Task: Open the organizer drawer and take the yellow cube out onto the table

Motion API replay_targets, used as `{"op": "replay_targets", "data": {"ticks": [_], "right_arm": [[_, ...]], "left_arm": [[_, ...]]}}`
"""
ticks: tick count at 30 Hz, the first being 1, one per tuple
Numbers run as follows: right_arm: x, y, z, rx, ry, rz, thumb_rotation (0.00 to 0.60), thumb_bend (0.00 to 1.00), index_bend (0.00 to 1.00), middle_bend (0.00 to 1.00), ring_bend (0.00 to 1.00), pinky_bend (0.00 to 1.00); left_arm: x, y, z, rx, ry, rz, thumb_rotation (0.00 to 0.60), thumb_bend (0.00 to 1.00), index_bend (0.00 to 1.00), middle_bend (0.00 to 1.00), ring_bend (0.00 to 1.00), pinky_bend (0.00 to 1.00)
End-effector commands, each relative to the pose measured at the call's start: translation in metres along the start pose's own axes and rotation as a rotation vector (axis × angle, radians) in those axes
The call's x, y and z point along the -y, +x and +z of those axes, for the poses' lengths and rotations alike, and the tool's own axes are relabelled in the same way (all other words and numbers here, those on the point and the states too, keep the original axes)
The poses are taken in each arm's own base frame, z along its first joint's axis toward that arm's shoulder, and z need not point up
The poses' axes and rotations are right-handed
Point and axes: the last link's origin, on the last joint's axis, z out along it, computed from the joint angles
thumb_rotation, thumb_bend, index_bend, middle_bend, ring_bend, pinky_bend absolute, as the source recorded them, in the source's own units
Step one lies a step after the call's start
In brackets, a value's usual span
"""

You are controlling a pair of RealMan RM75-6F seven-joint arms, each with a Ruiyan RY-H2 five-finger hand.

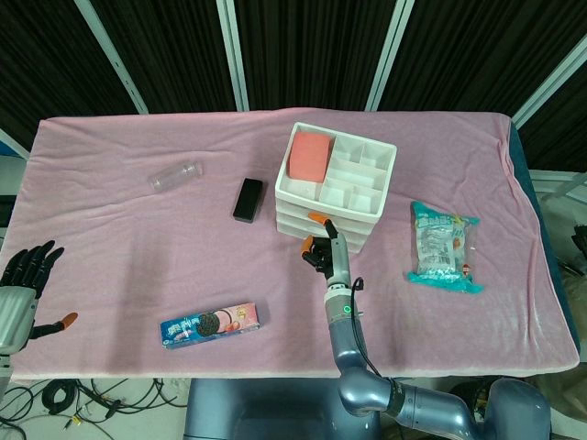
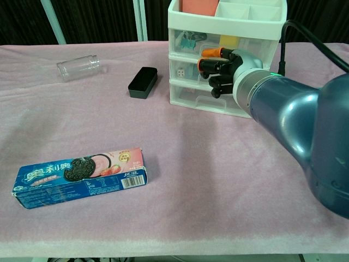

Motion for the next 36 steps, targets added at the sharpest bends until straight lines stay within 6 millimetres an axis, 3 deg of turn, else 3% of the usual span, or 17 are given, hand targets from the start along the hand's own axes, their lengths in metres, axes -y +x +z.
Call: {"op": "replay_targets", "data": {"ticks": [1, 36], "right_arm": [[0.0001, 0.0001, -0.0001, 0.001, 0.000, -0.001, 0.600, 0.63, 0.22, 0.84, 0.92, 0.86], [-0.0015, -0.0032, 0.0011, 0.025, -0.018, 0.003, 0.600, 0.63, 0.22, 0.84, 0.92, 0.86]], "left_arm": [[0.0000, 0.0000, 0.0000, 0.000, 0.001, 0.000, 0.600, 0.00, 0.00, 0.00, 0.00, 0.00], [-0.0007, -0.0001, 0.0001, 0.004, 0.002, -0.002, 0.600, 0.00, 0.00, 0.00, 0.00, 0.00]]}}
